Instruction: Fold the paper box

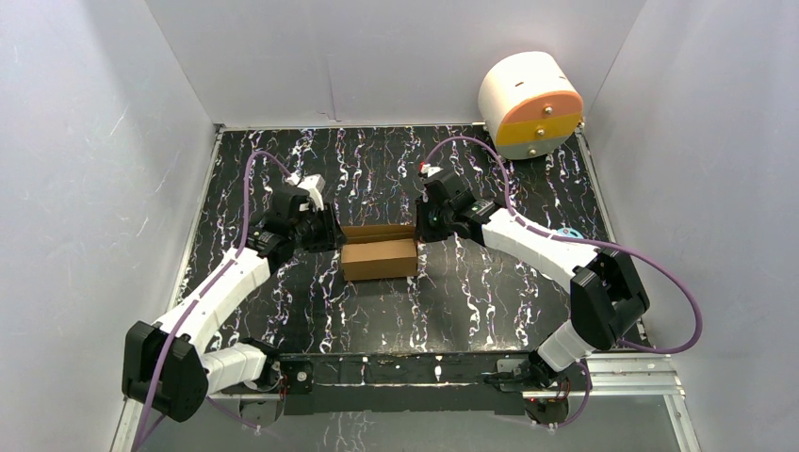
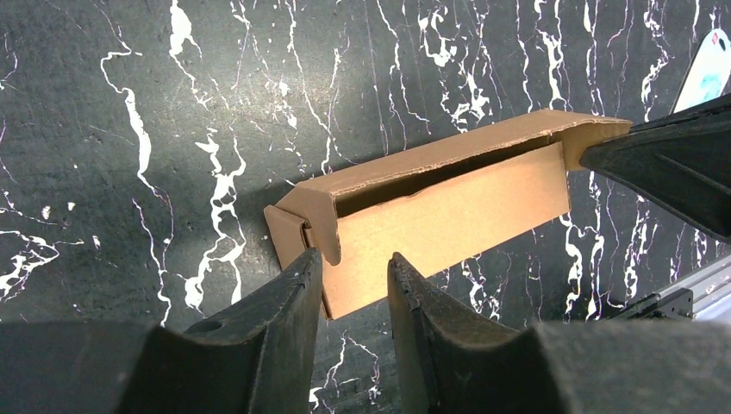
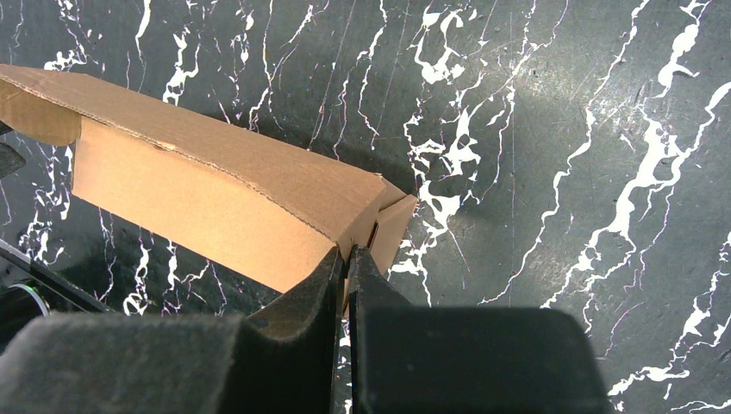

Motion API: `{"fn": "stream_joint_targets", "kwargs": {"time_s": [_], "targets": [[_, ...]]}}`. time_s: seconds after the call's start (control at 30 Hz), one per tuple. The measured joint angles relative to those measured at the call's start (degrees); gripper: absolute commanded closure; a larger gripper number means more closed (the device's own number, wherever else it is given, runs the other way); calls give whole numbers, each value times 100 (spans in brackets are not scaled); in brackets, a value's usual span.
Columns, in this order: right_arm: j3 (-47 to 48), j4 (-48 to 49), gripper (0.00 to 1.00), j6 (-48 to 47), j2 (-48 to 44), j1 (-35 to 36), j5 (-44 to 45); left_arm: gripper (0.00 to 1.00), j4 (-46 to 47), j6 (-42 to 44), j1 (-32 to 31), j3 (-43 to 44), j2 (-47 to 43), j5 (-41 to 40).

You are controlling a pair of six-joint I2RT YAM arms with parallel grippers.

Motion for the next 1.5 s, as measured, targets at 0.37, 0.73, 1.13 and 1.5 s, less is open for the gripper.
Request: {"fn": "stream_joint_targets", "kwargs": {"time_s": [0.37,0.73,1.13,1.5], "targets": [[-2,2,87,-15,0,4,2,90,2,57,-20,4,210,-260],[-74,90,88,-20,-22,22,17,93,-68,66,-20,15,181,-313],[-79,105,87,-22,-24,22,44,93,-92,-138,-20,22,72,-131],[-90,127,87,-20,-24,24,55,93,-85,-302,-26,-160,-20,-118]]}}
